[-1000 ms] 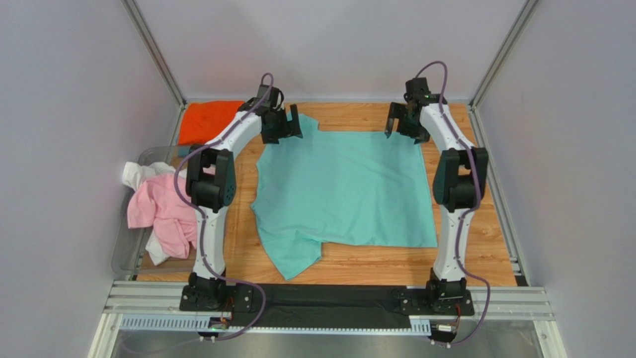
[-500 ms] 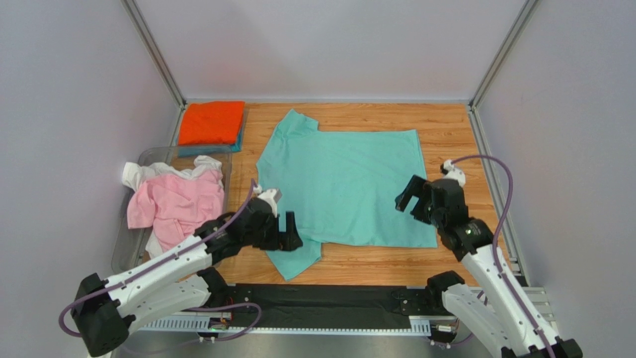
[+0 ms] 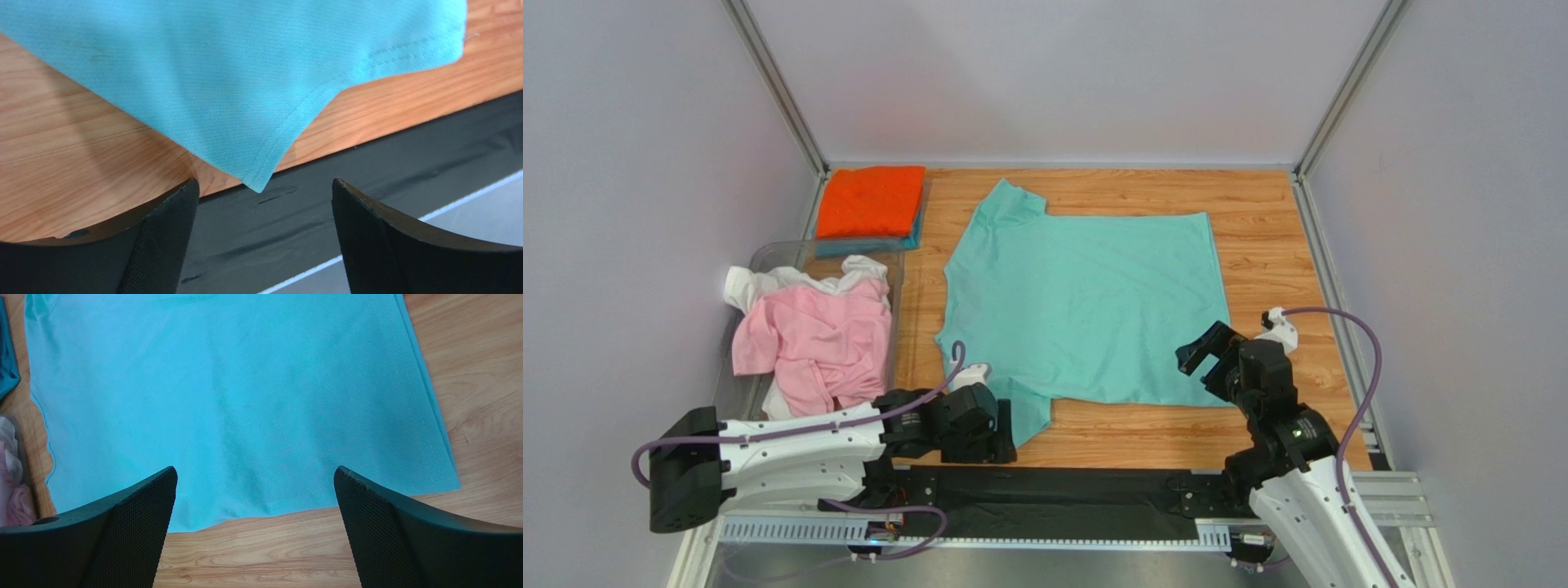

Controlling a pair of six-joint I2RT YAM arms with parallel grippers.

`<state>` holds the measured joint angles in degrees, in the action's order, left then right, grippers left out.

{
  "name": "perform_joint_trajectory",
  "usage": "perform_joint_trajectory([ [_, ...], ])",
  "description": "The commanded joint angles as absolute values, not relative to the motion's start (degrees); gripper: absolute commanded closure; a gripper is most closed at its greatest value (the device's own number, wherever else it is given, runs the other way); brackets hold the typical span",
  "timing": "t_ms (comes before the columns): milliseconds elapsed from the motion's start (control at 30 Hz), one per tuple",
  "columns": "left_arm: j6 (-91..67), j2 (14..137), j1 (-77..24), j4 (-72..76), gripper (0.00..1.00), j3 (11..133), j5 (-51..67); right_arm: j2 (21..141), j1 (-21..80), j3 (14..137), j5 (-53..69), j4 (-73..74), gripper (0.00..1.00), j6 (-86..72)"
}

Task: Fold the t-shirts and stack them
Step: Flatten the tshirt out, then fold the tshirt

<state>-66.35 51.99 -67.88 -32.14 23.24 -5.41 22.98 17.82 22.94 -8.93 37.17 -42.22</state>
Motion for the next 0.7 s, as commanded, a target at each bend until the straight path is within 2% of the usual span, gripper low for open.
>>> perform_joint_trajectory([
  [0, -71.8, 55.2, -68.2, -33.5, 0.16, 24.0, -10.1, 25.5, 17.9, 23.4, -11.5, 35.6, 0.0, -42.4],
  [100, -72.2, 56.0, -68.2, -33.6, 0.29, 24.5, -11.9, 28.4, 17.9, 23.6, -12.6, 35.5, 0.0, -42.1],
  [133, -72.3, 56.3, -68.2, -34.4, 0.4, 24.8, -12.2, 29.0, 17.9, 23.6, -12.9, 35.4, 0.0, -42.1],
  [167, -72.5, 56.5, -68.2, -34.8, 0.46, 25.0, -12.9, 29.8, 17.9, 23.6, -13.6, 35.4, 0.0, -42.2],
  [433, -73.3, 58.1, -68.2, -35.6, 0.74, 25.3, -13.6, 32.5, 17.9, 23.7, -16.3, 35.3, 0.0, -43.2],
  [500, -73.1, 58.4, -68.2, -35.5, 0.78, 25.3, -13.5, 32.5, 17.9, 23.6, -17.0, 35.7, 0.0, -43.2],
  [533, -72.9, 58.4, -68.2, -35.3, 0.86, 25.4, -13.4, 32.4, 17.9, 23.7, -18.1, 36.3, 0.0, -43.2],
  [633, -71.7, 57.0, -68.2, -36.6, 1.0, 25.8, -12.1, 32.2, 17.9, 24.2, -19.1, 38.4, 0.0, -43.7],
  [667, -71.6, 56.3, -68.2, -37.1, 1.0, 25.8, -11.8, 32.1, 17.9, 24.3, -19.0, 39.0, 0.0, -43.9],
])
